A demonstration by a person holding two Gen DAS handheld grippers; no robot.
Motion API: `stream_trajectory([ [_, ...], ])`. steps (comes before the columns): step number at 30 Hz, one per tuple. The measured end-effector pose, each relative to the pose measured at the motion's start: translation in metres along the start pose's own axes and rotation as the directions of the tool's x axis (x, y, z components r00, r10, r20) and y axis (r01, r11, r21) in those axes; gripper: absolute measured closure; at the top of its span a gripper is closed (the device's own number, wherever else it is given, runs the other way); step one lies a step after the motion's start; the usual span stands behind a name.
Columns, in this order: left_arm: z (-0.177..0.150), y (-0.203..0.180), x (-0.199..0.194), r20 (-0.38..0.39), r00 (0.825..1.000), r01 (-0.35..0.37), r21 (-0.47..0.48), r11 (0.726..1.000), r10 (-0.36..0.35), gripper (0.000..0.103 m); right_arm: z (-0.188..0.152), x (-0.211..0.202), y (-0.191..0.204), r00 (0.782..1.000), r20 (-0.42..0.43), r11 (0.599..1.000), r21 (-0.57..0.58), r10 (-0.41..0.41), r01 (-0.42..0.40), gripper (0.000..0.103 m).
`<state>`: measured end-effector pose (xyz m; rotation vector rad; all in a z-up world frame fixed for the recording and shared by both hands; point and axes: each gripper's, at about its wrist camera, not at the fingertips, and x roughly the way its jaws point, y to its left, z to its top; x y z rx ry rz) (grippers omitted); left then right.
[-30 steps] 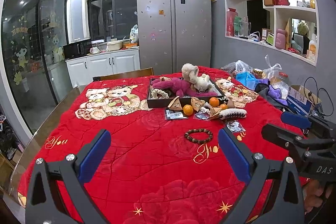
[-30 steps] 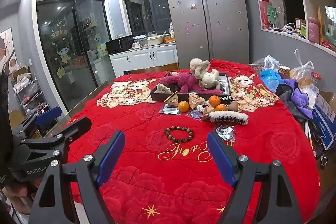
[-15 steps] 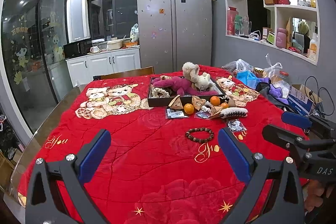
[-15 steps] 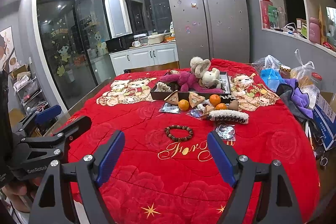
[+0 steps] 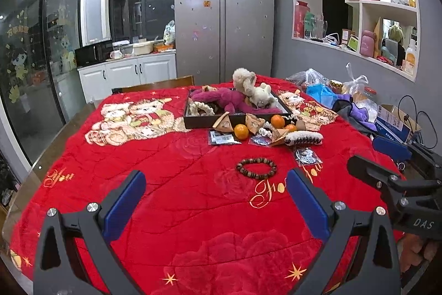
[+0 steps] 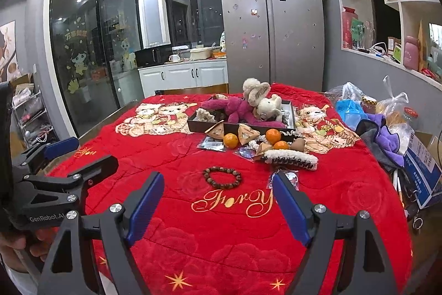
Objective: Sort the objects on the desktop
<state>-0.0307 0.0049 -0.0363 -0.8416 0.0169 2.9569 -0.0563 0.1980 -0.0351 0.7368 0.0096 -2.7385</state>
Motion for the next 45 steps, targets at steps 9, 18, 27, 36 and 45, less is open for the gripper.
stream_trajectory([
  [9,-0.009,0.007,0.053,-0.069,0.997,0.033,-0.026,0.999,-0.035,0.0,-0.015,0.037,-0.029,0.998,-0.048,0.997,0.076,-0.029,0.032,0.02],
  [18,-0.005,-0.004,0.112,-0.148,0.988,0.049,-0.005,0.999,-0.049,0.0,-0.014,0.079,-0.064,0.99,-0.131,0.986,0.149,-0.055,0.074,0.02],
  [27,-0.003,-0.015,0.175,-0.24,0.968,0.078,0.026,0.997,-0.07,0.0,-0.002,0.125,-0.091,0.98,-0.188,0.973,0.206,-0.069,0.108,0.02],
  [36,-0.001,-0.017,0.221,-0.315,0.944,0.108,0.007,0.994,-0.1,0.0,0.002,0.185,-0.119,0.959,-0.276,0.952,0.268,-0.07,0.147,0.02],
  [45,-0.007,-0.034,0.253,-0.374,0.92,0.135,0.033,0.99,-0.113,0.0,0.02,0.229,-0.144,0.944,-0.325,0.923,0.346,-0.048,0.166,0.02],
])
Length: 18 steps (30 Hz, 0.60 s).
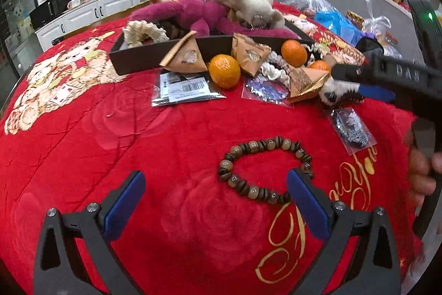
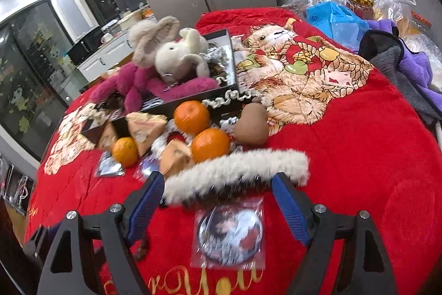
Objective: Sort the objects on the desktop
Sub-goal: 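Grasp the white fluffy hair clip with the right tool while the left tool grasps the wooden bead bracelet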
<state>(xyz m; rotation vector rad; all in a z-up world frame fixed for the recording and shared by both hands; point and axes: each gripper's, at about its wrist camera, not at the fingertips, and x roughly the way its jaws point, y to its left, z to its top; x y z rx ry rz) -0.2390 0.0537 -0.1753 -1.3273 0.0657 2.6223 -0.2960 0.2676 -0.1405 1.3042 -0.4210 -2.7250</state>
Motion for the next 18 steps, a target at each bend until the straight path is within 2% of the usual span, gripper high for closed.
stream_trajectory([
  [4,0.0,0.004,0.012,-0.032,0.999,0.009,-0.018,1.0,-0.01,0.0,0.007,0.007,-0.003,1.0,0.015,1.0,0.022,-0.011,0.01,0.02],
  [9,0.0,0.001,0.017,-0.033,0.999,-0.01,0.007,1.0,0.01,0.0,0.008,0.009,-0.004,0.999,0.03,0.999,0.045,-0.017,0.016,0.02],
  [18,-0.001,0.001,0.019,-0.031,0.999,-0.018,0.018,1.0,0.018,0.0,0.006,0.006,-0.024,0.999,-0.032,0.979,0.203,0.029,-0.022,0.02],
])
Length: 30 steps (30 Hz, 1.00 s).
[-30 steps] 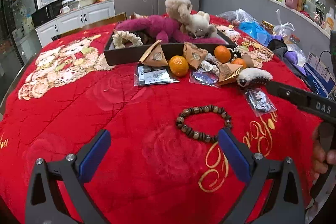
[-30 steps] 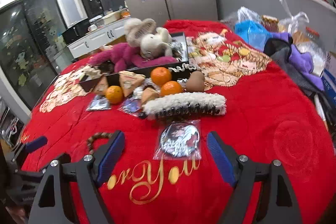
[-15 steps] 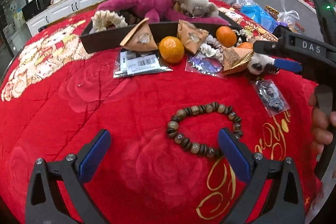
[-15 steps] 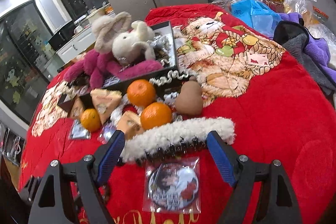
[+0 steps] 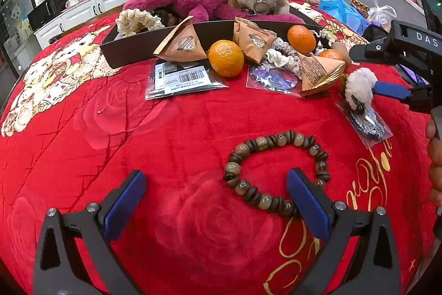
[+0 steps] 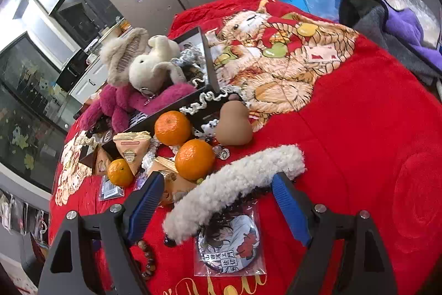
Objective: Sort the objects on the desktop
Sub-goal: 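Grasp the white fluffy hair clip with the right tool while the left tool grasps the wooden bead bracelet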
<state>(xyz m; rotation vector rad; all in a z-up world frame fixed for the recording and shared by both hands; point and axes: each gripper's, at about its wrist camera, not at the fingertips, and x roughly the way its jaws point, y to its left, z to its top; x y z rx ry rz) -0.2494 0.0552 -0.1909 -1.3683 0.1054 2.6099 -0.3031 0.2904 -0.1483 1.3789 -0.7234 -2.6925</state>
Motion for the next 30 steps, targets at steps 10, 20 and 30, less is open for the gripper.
stream_trajectory([
  [10,0.0,-0.002,0.0,0.0,1.0,0.0,0.001,1.0,0.0,0.0,-0.006,0.01,-0.015,0.995,-0.088,0.996,0.078,-0.038,0.045,0.02],
  [20,-0.002,-0.002,-0.006,0.027,1.0,0.016,0.003,1.0,-0.017,0.018,-0.009,0.007,-0.006,0.997,-0.002,0.997,0.011,-0.08,0.08,0.039],
  [30,-0.003,0.01,-0.016,0.081,0.995,0.056,-0.043,0.998,-0.052,0.093,-0.018,-0.02,0.033,0.985,0.119,0.974,-0.174,-0.123,0.143,0.041],
])
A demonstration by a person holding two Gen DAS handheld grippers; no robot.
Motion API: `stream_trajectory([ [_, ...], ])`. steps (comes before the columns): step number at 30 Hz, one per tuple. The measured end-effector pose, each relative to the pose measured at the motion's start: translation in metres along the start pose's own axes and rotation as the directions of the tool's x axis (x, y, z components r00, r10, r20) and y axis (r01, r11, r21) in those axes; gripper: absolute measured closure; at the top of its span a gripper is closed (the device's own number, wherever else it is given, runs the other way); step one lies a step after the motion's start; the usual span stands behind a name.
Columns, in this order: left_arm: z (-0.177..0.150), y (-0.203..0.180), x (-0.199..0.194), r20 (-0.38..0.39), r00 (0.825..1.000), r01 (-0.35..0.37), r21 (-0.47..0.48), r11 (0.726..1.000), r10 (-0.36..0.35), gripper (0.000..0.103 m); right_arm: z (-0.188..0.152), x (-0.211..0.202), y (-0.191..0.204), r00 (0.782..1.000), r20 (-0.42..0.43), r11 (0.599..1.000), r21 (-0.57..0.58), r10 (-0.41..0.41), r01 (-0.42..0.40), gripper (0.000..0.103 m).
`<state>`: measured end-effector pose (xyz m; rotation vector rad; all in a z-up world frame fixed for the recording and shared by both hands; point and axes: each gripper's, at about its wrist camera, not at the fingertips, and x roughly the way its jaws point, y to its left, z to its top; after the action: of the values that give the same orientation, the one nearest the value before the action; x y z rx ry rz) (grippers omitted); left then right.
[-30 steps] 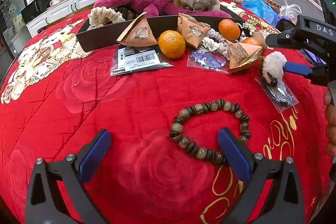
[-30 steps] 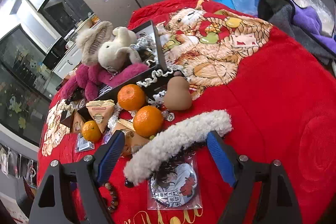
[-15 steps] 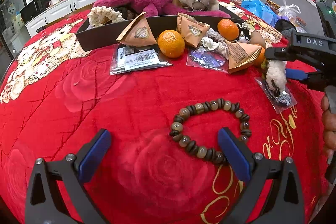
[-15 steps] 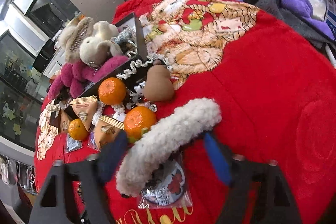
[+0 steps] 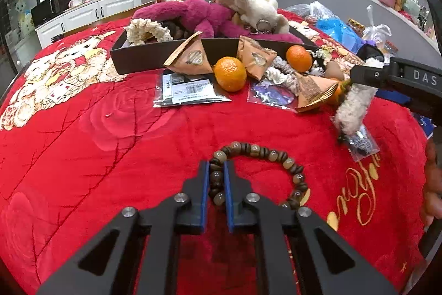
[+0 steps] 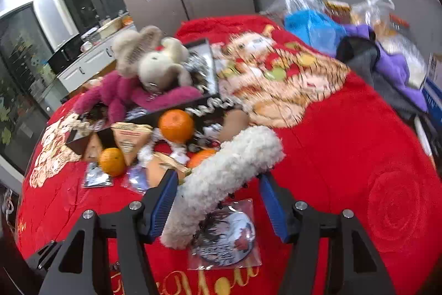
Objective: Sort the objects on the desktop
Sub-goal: 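Grasp the white fluffy hair clip with the right tool while the left tool grasps the wooden bead bracelet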
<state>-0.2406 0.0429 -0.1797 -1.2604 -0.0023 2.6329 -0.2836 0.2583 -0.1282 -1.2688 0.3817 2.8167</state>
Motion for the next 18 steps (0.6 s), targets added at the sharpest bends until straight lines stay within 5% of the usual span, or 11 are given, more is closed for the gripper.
stream_trajectory([
  [4,-0.001,-0.005,-0.012,0.049,0.999,0.007,0.029,1.0,-0.008,0.093,-0.001,-0.014,0.013,0.999,0.032,0.999,-0.043,0.011,-0.01,0.043],
  [5,-0.001,-0.008,-0.016,0.065,0.998,0.004,0.04,0.999,-0.007,0.093,-0.001,-0.018,0.016,0.999,0.042,0.999,-0.05,0.016,-0.014,0.061],
  [18,0.0,-0.009,-0.058,0.156,0.987,0.04,0.043,0.998,-0.047,0.093,-0.01,-0.048,0.035,0.995,0.066,0.993,-0.097,0.075,-0.068,0.064],
])
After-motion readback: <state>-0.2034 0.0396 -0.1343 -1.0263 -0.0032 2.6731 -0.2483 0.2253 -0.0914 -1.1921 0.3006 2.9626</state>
